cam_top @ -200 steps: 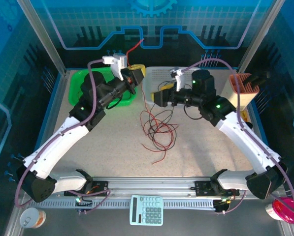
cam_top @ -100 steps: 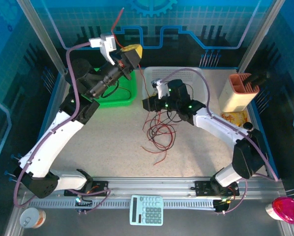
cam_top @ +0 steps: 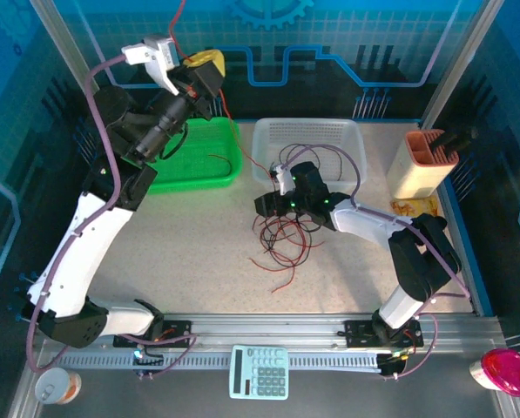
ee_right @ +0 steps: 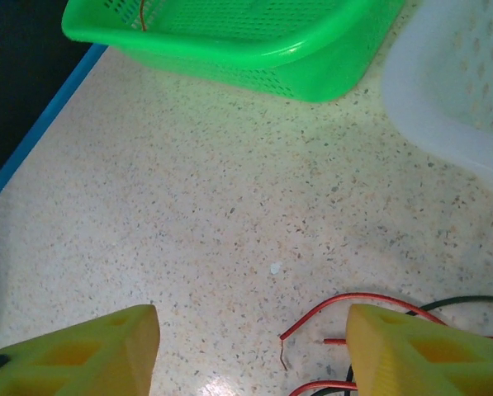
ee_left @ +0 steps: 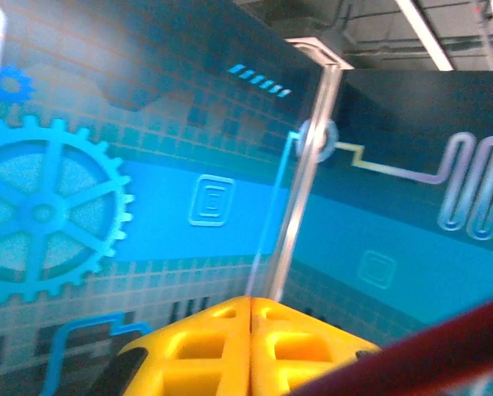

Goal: Untangle the cables

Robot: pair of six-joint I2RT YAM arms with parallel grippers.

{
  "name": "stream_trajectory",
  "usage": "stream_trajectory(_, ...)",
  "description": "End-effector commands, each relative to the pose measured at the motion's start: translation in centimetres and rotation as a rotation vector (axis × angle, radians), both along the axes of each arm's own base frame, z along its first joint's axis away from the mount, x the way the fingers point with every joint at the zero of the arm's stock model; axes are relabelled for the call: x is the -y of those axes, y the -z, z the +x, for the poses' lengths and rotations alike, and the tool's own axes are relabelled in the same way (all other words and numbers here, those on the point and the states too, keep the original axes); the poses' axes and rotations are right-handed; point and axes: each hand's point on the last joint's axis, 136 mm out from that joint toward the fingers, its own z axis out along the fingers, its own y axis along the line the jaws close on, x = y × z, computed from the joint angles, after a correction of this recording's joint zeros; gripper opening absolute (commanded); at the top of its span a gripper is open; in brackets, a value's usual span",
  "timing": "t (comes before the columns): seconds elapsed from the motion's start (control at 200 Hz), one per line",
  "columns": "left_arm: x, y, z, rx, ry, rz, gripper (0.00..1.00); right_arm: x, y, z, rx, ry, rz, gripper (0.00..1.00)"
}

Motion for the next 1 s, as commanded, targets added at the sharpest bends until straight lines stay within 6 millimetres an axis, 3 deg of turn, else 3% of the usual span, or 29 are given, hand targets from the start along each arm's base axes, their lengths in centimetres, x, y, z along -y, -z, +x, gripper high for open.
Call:
stream_trajectory(0.0,-2.8,-0.4,1.0,0.021,-0.120,0.020,0.00,0.3,-1.3,-1.0,0.019,-0.027,0.018,0.70)
stream_trajectory(0.17,-6.9,0.2,3.8,0.016,-0.262,0.012,0.00,1.0,-3.0,-2.2,0.037,-0.032,0.021,0.78)
stream_trajectory(0.35,-10.3,-0.4,5.9,0.037,-0.364,-0.045,0.00,1.6,-4.9,-3.1,0.067,-0.036,0.036,0.82)
stream_trajectory(0.695,-11.6,-0.3,9.5,0.068,-0.410,-0.067,0.00,2.0,-9.0,-4.0,0.117,-0.043,0.078,0.85)
stream_trajectory(0.995,-13.6,2.6,13.5,0.037,-0.502,0.011,0.00,3.9,-13.7,-6.2,0.202,-0.033,0.112,0.88)
